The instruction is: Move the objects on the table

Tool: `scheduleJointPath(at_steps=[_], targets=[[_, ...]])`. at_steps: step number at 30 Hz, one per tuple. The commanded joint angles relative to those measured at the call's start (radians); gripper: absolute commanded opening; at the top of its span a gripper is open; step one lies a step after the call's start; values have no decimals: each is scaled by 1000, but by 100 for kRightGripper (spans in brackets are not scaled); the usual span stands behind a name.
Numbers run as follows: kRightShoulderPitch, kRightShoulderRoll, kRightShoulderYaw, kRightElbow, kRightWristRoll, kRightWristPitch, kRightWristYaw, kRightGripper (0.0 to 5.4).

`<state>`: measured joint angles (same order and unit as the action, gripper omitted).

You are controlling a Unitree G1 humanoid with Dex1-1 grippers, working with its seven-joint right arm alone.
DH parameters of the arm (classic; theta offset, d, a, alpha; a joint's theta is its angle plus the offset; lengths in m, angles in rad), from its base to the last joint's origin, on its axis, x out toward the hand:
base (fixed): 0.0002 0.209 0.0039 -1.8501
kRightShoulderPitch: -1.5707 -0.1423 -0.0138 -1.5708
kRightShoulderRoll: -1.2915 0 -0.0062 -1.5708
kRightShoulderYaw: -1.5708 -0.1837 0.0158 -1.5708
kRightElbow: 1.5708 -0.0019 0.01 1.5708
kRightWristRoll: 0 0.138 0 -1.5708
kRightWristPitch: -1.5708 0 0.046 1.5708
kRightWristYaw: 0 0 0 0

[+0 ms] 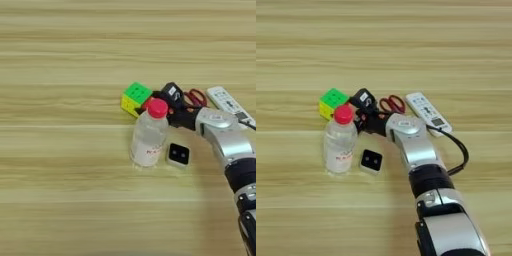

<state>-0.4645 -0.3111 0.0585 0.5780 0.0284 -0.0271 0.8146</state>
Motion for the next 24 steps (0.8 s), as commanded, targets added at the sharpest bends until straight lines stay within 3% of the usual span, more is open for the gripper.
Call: scheduleJointPath(at_steps=[1, 14, 24], targets=[[-116, -56, -56, -41, 32, -39, -22, 334], [-203, -195, -181, 109, 81, -108, 32, 334], [-124, -236, -176, 120, 139, -259, 287, 334]])
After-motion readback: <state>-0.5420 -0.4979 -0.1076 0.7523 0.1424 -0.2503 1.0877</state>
